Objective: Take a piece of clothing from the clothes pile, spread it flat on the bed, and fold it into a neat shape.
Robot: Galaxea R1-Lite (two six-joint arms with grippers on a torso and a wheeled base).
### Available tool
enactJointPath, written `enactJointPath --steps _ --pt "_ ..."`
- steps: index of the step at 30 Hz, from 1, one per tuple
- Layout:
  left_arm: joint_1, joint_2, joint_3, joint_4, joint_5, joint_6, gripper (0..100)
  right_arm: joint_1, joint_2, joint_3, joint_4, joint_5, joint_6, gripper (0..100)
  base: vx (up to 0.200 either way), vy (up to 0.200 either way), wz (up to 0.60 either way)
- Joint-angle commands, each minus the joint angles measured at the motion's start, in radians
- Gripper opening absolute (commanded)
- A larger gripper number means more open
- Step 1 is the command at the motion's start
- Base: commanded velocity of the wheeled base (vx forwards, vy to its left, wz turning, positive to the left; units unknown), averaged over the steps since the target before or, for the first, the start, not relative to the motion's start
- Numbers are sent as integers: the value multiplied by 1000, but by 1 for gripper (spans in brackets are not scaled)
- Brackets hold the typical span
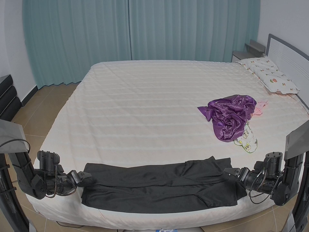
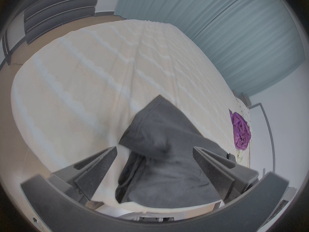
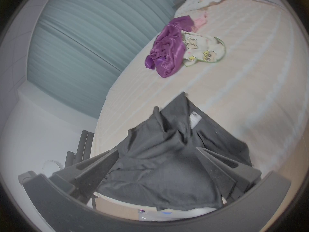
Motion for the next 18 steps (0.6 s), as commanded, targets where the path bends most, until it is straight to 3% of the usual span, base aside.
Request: enactJointPath --steps 1,4,18 --pt "-5 -13 41 -4 -4 42 100 1 -3 16 -18 2 6 100 0 0 0" --pt "-18 -5 54 -5 -16 85 100 2 8 17 -19 2 3 100 0 0 0" --pt "-83 76 52 -5 -16 92 100 12 2 26 -18 2 4 100 0 0 0"
